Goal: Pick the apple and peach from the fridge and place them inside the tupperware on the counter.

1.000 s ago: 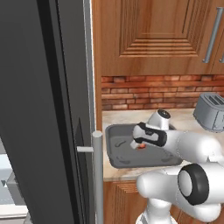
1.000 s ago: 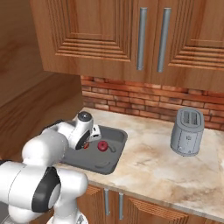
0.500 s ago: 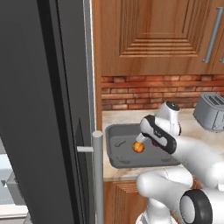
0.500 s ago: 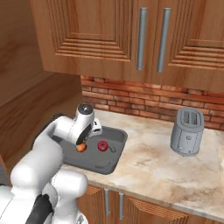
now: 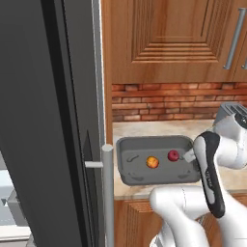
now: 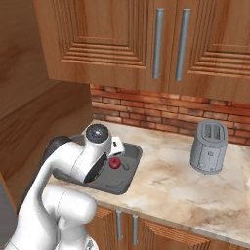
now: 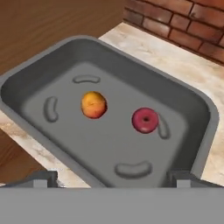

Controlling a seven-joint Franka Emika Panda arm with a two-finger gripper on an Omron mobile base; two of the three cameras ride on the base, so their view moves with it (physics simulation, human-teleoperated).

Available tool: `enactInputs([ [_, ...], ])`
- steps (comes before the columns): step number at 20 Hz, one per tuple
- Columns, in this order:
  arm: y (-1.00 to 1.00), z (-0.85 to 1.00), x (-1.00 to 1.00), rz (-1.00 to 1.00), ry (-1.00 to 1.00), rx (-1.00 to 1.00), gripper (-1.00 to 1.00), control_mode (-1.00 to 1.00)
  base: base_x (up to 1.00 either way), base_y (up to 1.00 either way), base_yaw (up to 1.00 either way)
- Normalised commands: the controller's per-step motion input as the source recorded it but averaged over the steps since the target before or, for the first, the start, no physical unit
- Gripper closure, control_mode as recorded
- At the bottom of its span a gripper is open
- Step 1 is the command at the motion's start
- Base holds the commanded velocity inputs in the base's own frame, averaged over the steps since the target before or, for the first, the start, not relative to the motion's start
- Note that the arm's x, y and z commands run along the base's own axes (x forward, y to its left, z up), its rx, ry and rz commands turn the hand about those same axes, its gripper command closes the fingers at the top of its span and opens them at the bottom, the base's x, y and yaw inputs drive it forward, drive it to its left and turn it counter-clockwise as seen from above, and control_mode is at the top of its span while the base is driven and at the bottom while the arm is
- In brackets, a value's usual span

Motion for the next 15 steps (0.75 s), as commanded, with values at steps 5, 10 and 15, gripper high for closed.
enactInputs([
  [5,-0.84,1.0,-1.0,-0.06,-0.23,0.0,-1.0,-1.0,0.0,0.0,0.0],
  [10,-0.65,0.86,-0.85,-0.02,-0.23,0.0,-1.0,-1.0,0.0,0.0,0.0],
  [15,-0.42,0.49,-0.42,0.0,-0.1,0.0,-1.0,-1.0,0.0,0.0,0.0],
])
